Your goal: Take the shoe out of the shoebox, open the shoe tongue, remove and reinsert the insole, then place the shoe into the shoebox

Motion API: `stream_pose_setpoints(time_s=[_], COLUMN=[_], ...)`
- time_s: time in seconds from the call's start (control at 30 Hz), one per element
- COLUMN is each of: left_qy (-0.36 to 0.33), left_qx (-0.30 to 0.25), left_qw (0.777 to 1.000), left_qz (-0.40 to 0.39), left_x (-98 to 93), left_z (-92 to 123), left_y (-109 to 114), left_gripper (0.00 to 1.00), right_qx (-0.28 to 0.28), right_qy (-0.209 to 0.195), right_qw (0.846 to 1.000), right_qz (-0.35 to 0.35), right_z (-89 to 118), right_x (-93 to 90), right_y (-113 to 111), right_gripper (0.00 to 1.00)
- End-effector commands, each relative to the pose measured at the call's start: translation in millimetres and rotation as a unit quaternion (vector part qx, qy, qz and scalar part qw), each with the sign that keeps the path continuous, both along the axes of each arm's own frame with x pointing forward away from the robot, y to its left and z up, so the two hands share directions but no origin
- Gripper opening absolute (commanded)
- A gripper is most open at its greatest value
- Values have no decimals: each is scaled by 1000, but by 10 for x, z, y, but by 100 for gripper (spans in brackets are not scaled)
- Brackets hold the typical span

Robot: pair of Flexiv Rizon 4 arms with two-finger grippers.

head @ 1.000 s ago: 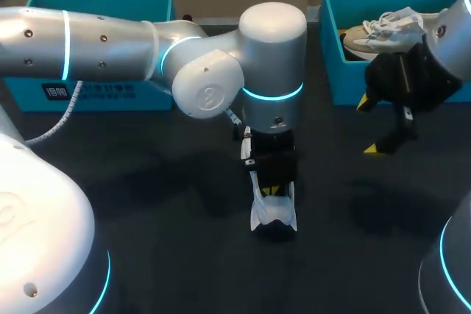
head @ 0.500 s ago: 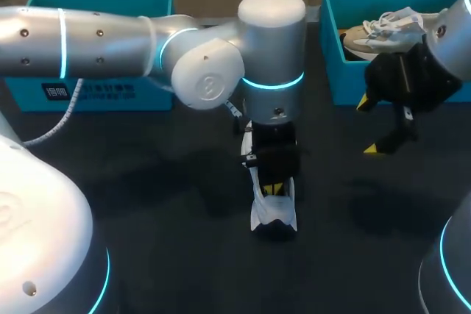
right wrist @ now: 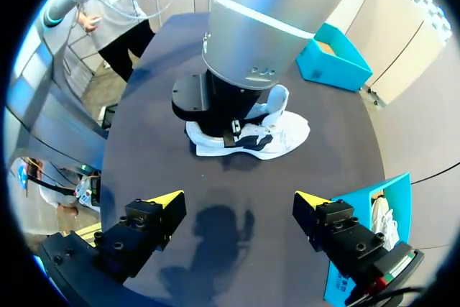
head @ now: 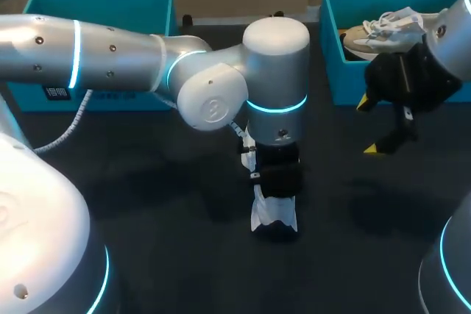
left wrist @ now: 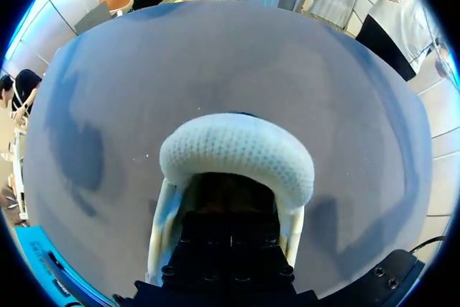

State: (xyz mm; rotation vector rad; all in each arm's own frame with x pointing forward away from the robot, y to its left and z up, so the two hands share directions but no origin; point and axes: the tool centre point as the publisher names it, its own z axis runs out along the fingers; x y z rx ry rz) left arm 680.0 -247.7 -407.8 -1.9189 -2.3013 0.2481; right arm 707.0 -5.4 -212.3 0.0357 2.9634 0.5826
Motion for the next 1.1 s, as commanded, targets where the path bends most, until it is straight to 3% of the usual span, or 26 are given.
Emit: stream_pose_setpoints(time_s=[0.03,0.4,0.8,1.1], left_qy=[-6,2,17,10], left_qx=[-9,-35,-26,-15], left_qw=[1000,999,999,1000], left_qz=[1,1,-21,-10], left_x=[-42,-96,-282,-208], left_z=[-36,237,-5,-188], left_y=[-19,82,-58,15], left_gripper=[0,0,0,0], right_qx=[-1,-1,-1,-1], right_qy=[0,0,0,0], right_qw=[1000,1000,1000,1000], right_qz=[0,0,0,0], right_z=[-12,-12,-12,-12], right_x=[1,1,1,1], right_y=[5,5,5,5], right_gripper=[100,100,100,100])
